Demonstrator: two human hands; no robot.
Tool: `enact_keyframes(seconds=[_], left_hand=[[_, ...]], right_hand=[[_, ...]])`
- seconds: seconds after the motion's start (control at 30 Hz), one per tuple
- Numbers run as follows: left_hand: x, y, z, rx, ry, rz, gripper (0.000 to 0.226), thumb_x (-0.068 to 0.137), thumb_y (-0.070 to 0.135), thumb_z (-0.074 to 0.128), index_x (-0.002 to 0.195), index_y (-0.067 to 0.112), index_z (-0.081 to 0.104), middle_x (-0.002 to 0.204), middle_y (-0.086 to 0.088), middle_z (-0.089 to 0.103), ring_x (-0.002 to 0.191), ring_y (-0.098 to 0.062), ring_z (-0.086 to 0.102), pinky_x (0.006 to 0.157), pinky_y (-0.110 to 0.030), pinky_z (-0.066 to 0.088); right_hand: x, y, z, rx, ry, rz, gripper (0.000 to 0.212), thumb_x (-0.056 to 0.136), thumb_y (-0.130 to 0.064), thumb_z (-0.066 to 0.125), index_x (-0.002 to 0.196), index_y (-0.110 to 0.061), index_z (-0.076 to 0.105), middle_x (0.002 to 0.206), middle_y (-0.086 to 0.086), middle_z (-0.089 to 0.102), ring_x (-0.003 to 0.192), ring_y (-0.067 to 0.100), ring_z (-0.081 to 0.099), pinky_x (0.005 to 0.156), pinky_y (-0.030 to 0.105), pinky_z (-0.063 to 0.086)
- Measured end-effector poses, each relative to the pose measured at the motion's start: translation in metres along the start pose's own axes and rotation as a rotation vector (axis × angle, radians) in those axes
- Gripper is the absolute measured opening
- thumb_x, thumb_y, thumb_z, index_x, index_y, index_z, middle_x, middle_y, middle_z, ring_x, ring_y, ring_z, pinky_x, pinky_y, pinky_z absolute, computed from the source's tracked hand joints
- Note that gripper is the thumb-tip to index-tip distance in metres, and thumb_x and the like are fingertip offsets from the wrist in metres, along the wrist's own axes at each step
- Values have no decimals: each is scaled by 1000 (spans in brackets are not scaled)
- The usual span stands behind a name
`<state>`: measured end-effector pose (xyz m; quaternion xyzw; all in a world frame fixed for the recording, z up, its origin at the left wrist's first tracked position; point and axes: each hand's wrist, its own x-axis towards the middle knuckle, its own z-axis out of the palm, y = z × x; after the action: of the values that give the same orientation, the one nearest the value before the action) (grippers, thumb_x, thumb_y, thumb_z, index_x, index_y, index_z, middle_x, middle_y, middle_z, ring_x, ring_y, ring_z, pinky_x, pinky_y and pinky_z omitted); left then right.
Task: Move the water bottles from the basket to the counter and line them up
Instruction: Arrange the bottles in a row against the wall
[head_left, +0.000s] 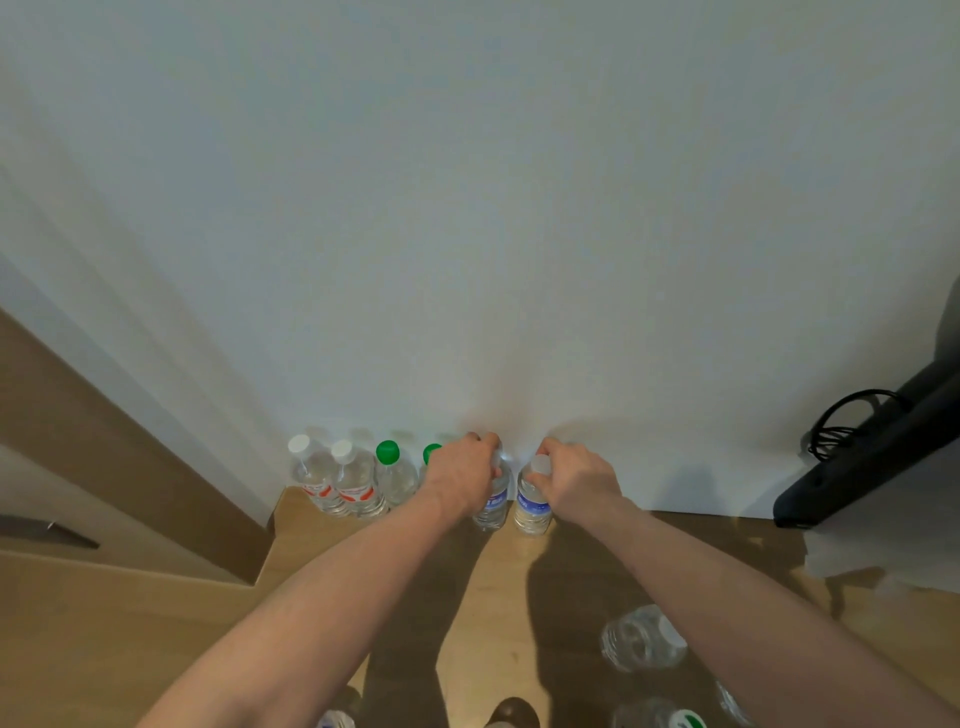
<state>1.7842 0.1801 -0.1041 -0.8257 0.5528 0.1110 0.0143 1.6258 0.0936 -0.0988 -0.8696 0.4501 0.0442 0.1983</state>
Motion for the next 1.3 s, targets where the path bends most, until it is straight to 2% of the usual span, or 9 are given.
enact_keyframes(seconds=[0.1,0.43,0.63,0.73,0.87,0.93,1.03,1.2,1.3], left_hand=[[-1,-1,2,-25,-4,2,39,104,31,58,140,23,47,123,-6,60,101,-33,68,76,-42,50],[-2,-4,3,-25,13,-18,44,101,29,65,141,28,48,126,-3,59,99,-30,69,78,-43,57],[-14,8,-16,41,8,-27,43,105,33,57,145,23,46,132,-6,58,106,-32,68,83,-44,56],[-47,16,-33,-65,87,-13,45,106,36,53,149,25,44,140,-4,52,106,-29,68,80,-42,53],[-138,26,-42,-373,201,109,40,104,45,54,143,35,52,133,14,56,83,0,67,80,-37,57],[-183,28,-39,-447,185,137,36,103,50,54,137,41,54,127,23,54,88,7,65,81,-31,57],[-224,29,-26,-485,158,141,32,100,54,55,130,45,58,119,28,53,97,7,63,80,-28,55],[-249,47,-5,-512,172,86,27,101,50,57,127,43,61,115,28,55,96,7,61,79,-32,57],[-265,54,1,-528,190,47,27,101,47,57,128,41,62,114,27,56,95,5,62,79,-34,58]], right_hand=[[1,-4,6,15,14,-17,42,104,-48,56,137,-23,54,126,7,65,118,30,62,94,37,47],[4,-9,-2,0,-24,-27,45,106,-45,55,146,-25,52,131,10,68,118,32,65,95,40,53],[-18,5,-36,54,-85,-66,53,103,-46,60,152,-30,48,138,1,65,119,25,65,99,41,55],[-54,20,-58,120,-109,-83,48,101,-48,63,145,-36,53,131,-7,64,109,17,63,98,37,54],[-138,56,-85,286,-100,-119,39,99,-51,63,137,-49,56,124,-24,59,96,1,63,96,32,54],[-184,75,-92,341,-87,-106,37,99,-51,64,135,-53,56,122,-29,60,95,-4,65,88,25,57],[-234,97,-88,349,-73,-69,39,98,-50,66,135,-56,55,119,-32,61,101,-7,63,89,30,61],[-275,102,-67,358,-93,-91,38,97,-49,68,131,-59,54,114,-32,62,101,-6,64,91,29,62],[-288,82,-51,305,-167,-171,41,97,-50,67,133,-61,50,109,-38,51,100,-7,60,94,25,57]])
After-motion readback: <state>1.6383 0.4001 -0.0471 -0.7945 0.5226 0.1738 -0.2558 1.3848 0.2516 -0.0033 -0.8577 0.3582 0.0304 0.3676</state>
